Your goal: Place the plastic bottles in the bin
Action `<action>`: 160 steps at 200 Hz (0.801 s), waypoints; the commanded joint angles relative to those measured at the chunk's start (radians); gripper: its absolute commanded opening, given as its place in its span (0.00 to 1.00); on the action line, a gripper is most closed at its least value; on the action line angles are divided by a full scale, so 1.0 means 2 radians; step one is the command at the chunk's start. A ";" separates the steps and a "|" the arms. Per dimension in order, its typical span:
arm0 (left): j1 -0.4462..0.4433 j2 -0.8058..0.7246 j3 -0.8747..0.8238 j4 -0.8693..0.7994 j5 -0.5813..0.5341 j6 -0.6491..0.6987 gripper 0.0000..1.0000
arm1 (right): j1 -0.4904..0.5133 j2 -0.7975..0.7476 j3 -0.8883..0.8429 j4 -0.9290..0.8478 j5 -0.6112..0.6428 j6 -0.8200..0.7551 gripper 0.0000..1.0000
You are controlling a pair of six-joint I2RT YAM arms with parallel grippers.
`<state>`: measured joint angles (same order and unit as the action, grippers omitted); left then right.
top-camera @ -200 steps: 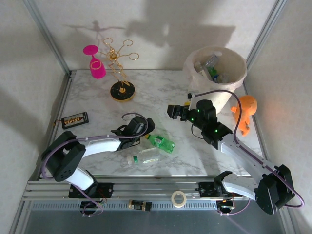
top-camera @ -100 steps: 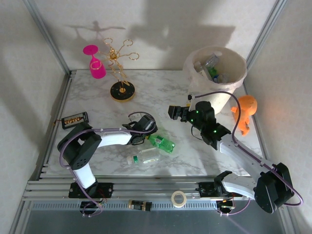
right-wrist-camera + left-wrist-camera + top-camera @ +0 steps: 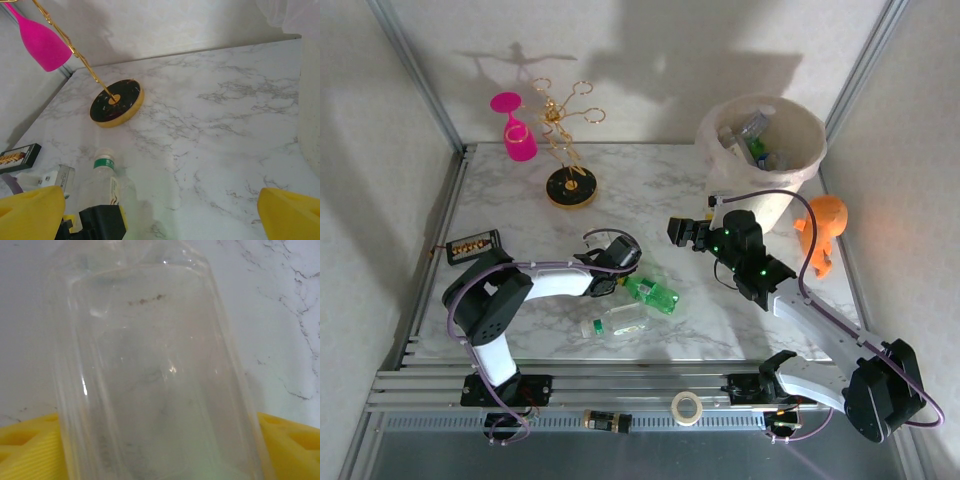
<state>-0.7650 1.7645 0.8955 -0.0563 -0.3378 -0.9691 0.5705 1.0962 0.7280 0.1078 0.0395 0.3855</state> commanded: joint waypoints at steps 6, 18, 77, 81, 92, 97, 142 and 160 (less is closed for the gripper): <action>0.001 -0.001 0.000 -0.009 -0.029 0.002 0.72 | 0.004 -0.010 -0.008 0.002 0.013 0.002 0.99; 0.001 -0.005 -0.005 -0.006 -0.032 0.003 0.67 | 0.004 -0.009 -0.008 0.002 0.012 0.004 0.99; 0.001 -0.038 -0.026 0.015 -0.042 0.021 0.51 | 0.003 -0.004 -0.006 0.009 0.006 0.013 0.99; 0.000 -0.042 -0.027 0.018 -0.042 0.023 0.51 | 0.003 -0.005 -0.006 0.009 0.006 0.015 0.99; 0.001 -0.052 -0.031 0.027 -0.043 0.031 0.51 | 0.003 -0.004 -0.005 0.010 0.005 0.016 0.99; 0.001 -0.057 -0.033 0.030 -0.043 0.035 0.51 | 0.003 -0.005 -0.005 0.011 0.005 0.018 0.99; 0.000 -0.133 -0.072 0.128 -0.033 0.084 0.48 | 0.004 -0.007 -0.007 0.029 -0.003 0.034 0.99; 0.000 -0.165 -0.094 0.180 -0.024 0.107 0.47 | 0.003 -0.008 -0.010 0.045 -0.010 0.046 0.99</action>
<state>-0.7643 1.5208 0.7574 0.1249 -0.3820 -0.8444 0.5705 1.0954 0.7250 0.1314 0.0376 0.4347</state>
